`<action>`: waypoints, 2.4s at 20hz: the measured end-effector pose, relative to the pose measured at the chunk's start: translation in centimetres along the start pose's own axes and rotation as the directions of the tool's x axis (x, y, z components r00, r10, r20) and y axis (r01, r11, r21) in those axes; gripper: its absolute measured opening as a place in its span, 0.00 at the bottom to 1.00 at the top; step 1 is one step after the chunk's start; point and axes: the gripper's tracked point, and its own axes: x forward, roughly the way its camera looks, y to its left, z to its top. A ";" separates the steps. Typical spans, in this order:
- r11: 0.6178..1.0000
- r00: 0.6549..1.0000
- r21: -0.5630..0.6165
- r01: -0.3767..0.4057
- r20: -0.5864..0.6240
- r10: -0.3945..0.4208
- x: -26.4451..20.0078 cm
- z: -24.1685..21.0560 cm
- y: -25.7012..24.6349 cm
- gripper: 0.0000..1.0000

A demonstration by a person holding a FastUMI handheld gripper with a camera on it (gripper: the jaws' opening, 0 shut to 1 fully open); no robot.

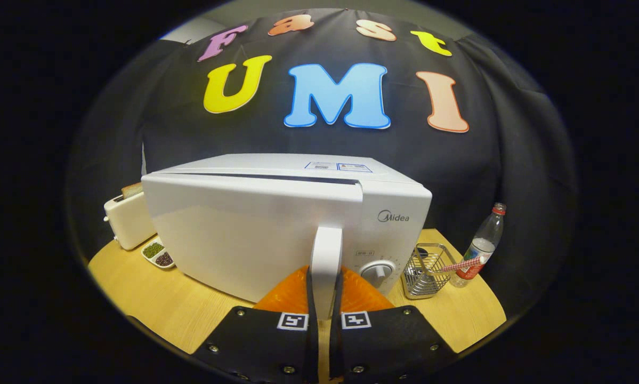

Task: Open the microwave, put the food inside, and close the microwave door.

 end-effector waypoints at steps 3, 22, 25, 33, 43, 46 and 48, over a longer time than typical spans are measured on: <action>0.999 0.999 0.020 -0.028 -0.027 0.028 -1.7 -0.8 0.5 0.08; 0.993 0.991 0.072 -0.093 -0.088 0.099 -12.5 -4.9 9.6 0.23; 0.993 0.989 0.071 -0.090 -0.111 0.097 -13.7 -5.8 11.1 0.23; 0.995 0.988 0.042 -0.094 -0.122 0.098 -16.8 -6.6 15.7 0.23; 0.988 0.979 -0.033 -0.154 -0.141 0.148 -19.9 -7.2 22.9 0.23; 0.985 0.979 -0.045 -0.165 -0.130 0.158 -20.9 -7.1 24.8 0.23; 0.984 0.978 -0.053 -0.173 -0.126 0.165 -21.4 -7.1 25.9 0.23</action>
